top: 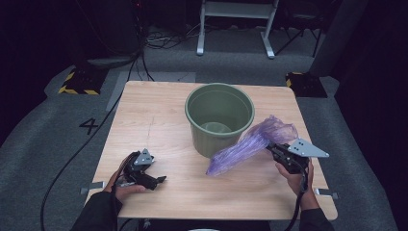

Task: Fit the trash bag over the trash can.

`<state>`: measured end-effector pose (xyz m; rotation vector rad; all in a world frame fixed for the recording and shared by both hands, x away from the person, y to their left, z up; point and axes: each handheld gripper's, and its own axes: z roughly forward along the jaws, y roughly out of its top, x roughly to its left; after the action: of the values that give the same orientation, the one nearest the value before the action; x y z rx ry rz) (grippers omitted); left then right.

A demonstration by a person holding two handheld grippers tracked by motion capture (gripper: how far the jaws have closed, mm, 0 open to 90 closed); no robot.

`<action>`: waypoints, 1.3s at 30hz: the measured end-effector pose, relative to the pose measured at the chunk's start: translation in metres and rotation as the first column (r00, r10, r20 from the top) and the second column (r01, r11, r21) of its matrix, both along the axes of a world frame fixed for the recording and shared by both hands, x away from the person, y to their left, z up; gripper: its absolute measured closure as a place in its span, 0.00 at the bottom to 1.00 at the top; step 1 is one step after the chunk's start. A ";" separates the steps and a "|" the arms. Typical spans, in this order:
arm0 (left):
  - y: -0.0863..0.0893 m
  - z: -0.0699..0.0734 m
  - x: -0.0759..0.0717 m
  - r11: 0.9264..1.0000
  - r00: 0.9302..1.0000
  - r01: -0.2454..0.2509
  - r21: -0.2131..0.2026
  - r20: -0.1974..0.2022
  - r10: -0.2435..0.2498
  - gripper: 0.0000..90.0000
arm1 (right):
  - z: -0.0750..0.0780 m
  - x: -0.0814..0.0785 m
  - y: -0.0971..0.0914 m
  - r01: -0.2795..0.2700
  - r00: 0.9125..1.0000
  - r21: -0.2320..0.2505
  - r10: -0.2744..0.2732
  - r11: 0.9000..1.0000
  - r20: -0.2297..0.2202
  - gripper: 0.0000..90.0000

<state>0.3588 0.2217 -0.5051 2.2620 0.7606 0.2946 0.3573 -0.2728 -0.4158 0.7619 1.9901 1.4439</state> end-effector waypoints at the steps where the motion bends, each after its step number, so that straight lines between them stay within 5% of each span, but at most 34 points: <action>1: 0.000 0.000 0.000 1.000 1.000 -0.001 -0.001 0.000 0.001 0.07 | 0.002 -0.001 0.001 -0.006 1.000 0.002 0.006 1.000 0.007 0.98; 26: -0.001 0.000 0.001 1.000 1.000 -0.014 0.005 0.005 0.014 0.08 | 0.050 -0.015 0.002 -0.044 0.988 0.061 0.034 0.997 0.148 0.98; 39: -0.002 0.000 0.000 1.000 1.000 -0.017 0.006 0.005 0.017 0.08 | 0.070 0.001 0.006 -0.013 0.987 0.104 -0.004 0.994 0.158 0.98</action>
<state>0.3592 0.2202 -0.5049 2.2605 0.7781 0.3109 0.3585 -0.2672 -0.3454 0.6654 1.8100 1.5711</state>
